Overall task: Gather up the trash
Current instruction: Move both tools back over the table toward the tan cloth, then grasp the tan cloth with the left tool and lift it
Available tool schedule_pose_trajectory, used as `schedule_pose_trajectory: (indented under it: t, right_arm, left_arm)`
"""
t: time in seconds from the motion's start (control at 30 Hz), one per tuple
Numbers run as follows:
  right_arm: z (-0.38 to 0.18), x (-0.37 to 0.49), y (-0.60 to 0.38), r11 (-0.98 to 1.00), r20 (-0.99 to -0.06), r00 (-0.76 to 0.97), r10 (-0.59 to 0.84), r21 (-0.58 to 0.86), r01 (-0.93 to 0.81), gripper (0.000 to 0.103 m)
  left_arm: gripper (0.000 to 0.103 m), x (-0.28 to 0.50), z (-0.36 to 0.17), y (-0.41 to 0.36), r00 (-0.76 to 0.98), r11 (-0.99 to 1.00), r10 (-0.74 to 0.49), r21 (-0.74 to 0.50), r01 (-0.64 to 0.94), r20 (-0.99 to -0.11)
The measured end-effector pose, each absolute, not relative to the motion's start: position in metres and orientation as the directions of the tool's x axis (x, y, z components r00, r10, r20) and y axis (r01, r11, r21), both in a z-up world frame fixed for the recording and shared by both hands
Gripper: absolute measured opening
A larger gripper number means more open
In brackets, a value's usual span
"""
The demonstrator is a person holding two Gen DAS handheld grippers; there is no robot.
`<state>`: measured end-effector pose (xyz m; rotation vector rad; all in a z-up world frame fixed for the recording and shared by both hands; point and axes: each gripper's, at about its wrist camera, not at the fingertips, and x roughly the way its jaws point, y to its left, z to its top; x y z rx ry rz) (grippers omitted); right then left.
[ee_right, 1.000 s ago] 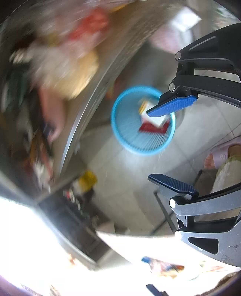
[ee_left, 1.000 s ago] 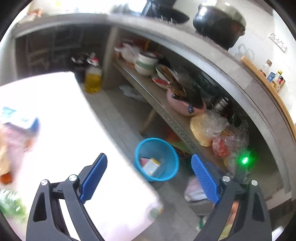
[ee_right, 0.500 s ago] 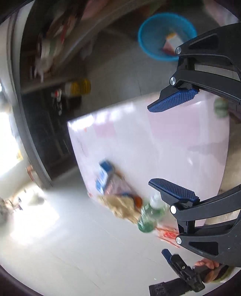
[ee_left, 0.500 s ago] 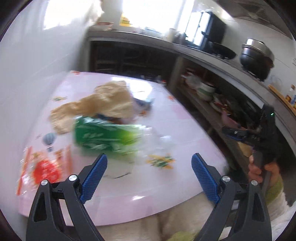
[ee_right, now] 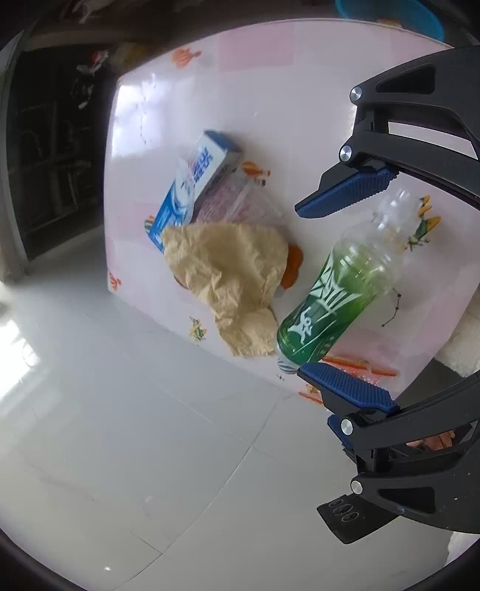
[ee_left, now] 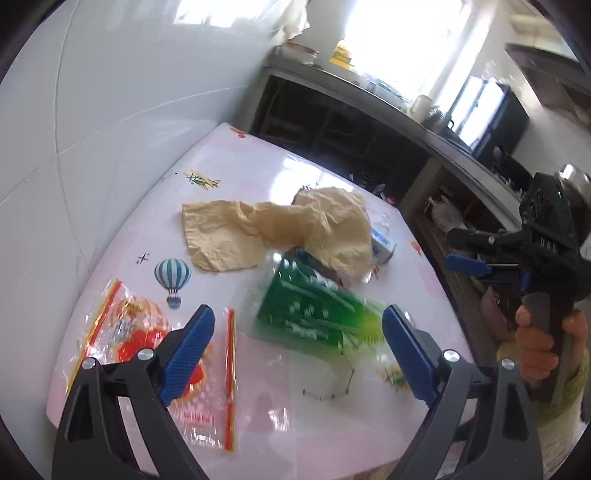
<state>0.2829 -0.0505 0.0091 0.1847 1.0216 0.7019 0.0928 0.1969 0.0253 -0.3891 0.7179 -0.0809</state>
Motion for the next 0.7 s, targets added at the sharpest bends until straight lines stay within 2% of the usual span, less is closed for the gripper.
schedule_pose_trajectory:
  t: [0.2, 0.27, 0.37, 0.6, 0.7]
  right_arm:
    - [0.006, 0.29, -0.033, 0.78, -0.719, 0.345, 0.604, 0.444, -0.441, 0.077]
    - [0.001, 0.29, -0.033, 0.781, -0.721, 0.34, 0.604, 0.451, -0.432, 0.077]
    - [-0.009, 0.288, -0.041, 0.792, -0.736, 0.332, 0.59, 0.448, -0.415, 0.077]
    - [-0.028, 0.296, -0.075, 0.82, -0.755, 0.332, 0.566, 0.472, -0.325, 0.077]
    - [-0.029, 0.297, -0.084, 0.823, -0.753, 0.339, 0.564, 0.477, -0.309, 0.077]
  left_arm:
    - [0.09, 0.181, 0.047, 0.222, 0.667, 0.894, -0.308, -0.447, -0.041, -0.678]
    - [0.09, 0.221, 0.043, 0.222, 0.586, 0.892, -0.361, -0.452, -0.01, -0.725]
    - [0.09, 0.263, 0.03, 0.22, 0.512, 0.913, -0.327, -0.405, -0.045, -0.795]
    - [0.091, 0.315, -0.011, 0.203, 0.415, 0.955, -0.275, -0.297, 0.013, -0.867]
    - [0.073, 0.319, -0.022, 0.203, 0.396, 0.952, -0.283, -0.307, 0.003, -0.874]
